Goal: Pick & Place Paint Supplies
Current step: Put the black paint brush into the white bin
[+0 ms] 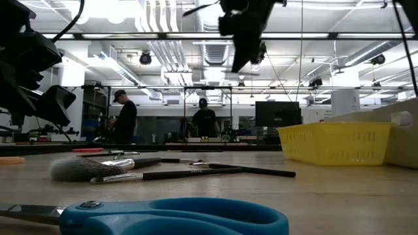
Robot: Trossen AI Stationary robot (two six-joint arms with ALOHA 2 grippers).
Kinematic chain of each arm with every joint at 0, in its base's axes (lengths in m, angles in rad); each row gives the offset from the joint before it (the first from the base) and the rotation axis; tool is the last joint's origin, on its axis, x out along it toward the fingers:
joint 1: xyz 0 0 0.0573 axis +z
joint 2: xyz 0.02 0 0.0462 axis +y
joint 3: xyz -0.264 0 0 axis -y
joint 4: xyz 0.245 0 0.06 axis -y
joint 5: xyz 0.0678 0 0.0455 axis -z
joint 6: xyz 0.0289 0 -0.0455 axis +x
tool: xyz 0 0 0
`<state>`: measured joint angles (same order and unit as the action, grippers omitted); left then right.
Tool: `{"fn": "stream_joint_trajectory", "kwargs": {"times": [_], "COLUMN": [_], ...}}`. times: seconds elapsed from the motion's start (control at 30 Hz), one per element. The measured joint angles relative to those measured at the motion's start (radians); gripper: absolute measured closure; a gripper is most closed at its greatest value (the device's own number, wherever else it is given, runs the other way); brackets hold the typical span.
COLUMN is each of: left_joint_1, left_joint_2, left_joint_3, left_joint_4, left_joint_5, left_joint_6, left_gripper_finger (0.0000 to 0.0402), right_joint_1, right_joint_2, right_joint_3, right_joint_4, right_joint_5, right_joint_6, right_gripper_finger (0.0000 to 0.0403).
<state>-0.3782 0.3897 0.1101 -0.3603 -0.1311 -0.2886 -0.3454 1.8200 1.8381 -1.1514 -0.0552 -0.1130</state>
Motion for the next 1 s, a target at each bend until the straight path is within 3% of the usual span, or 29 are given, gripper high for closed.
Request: {"fn": "stream_joint_trajectory", "kwargs": {"times": [0.3, 0.47, 1.0], "left_joint_1": [0.0, 0.0, 0.0], "left_joint_2": [0.0, 0.0, 0.0], "left_joint_3": [0.0, 0.0, 0.0], "left_joint_4": [0.0, 0.0, 0.0], "left_joint_5": [0.0, 0.0, 0.0], "left_joint_6": [0.0, 0.0, 0.0], "left_gripper_finger": [0.0101, 0.0101, 0.0101], "right_joint_1": [0.0, 0.0, 0.02], "right_joint_2": [-0.161, -0.245, -0.639], "right_joint_3": [-0.035, -0.121, -0.72], "right_joint_4": [-0.271, -0.382, -0.383], "right_joint_5": [0.006, 0.006, 0.005], "right_joint_6": [0.004, 0.007, 0.008], "right_gripper_finger": [0.0386, 0.0386, 0.0386]}}
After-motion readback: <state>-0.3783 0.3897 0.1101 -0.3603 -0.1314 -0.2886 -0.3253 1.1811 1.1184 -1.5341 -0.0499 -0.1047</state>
